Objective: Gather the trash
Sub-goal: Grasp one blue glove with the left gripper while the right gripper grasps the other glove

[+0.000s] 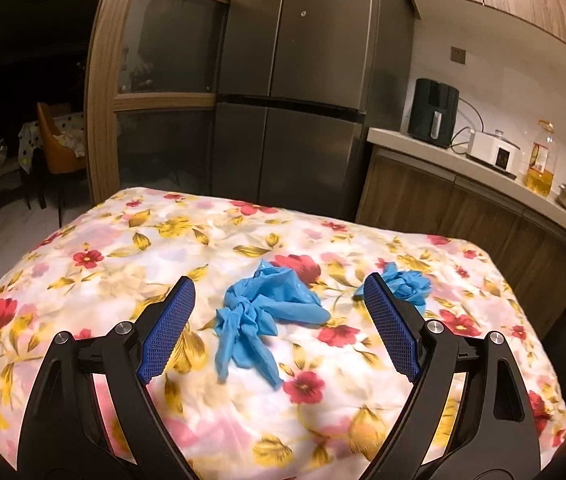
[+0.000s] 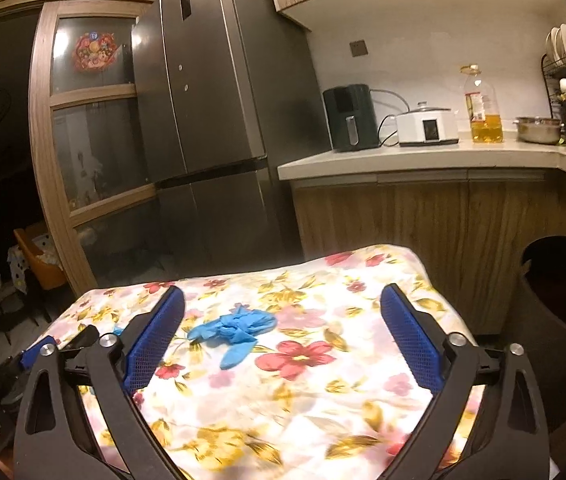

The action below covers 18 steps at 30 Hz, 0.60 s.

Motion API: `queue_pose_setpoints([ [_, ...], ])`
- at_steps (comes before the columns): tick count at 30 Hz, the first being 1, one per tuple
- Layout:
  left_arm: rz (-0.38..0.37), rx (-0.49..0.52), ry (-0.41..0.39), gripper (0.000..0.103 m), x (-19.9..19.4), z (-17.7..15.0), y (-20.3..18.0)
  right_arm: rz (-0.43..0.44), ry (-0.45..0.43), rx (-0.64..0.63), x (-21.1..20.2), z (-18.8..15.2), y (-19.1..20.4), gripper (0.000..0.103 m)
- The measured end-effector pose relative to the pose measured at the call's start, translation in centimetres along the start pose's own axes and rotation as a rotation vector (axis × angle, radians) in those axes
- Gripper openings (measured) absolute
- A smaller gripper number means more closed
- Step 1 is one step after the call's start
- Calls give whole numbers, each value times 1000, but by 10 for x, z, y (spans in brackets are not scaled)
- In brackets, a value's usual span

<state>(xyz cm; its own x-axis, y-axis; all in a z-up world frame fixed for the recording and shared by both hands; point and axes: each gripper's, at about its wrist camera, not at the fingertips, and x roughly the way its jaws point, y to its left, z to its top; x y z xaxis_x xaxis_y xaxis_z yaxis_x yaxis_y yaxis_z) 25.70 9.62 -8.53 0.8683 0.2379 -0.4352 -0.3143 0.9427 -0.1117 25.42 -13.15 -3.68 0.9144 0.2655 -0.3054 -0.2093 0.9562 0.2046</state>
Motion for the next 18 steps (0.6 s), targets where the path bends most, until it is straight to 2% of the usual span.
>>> queue_pose_setpoints([
  [9, 1, -9, 47, 81, 34, 0, 5, 0, 43, -24, 41, -9, 26, 89],
  [11, 1, -19, 59, 80, 40, -1, 7, -5, 53, -30, 49, -11, 29, 85],
  [16, -4, -41, 97, 72, 50, -5, 12, -9, 70, -23, 64, -15, 35, 83],
  [18, -12, -56, 114, 66, 53, -7, 15, -11, 70, -29, 69, -17, 38, 83],
])
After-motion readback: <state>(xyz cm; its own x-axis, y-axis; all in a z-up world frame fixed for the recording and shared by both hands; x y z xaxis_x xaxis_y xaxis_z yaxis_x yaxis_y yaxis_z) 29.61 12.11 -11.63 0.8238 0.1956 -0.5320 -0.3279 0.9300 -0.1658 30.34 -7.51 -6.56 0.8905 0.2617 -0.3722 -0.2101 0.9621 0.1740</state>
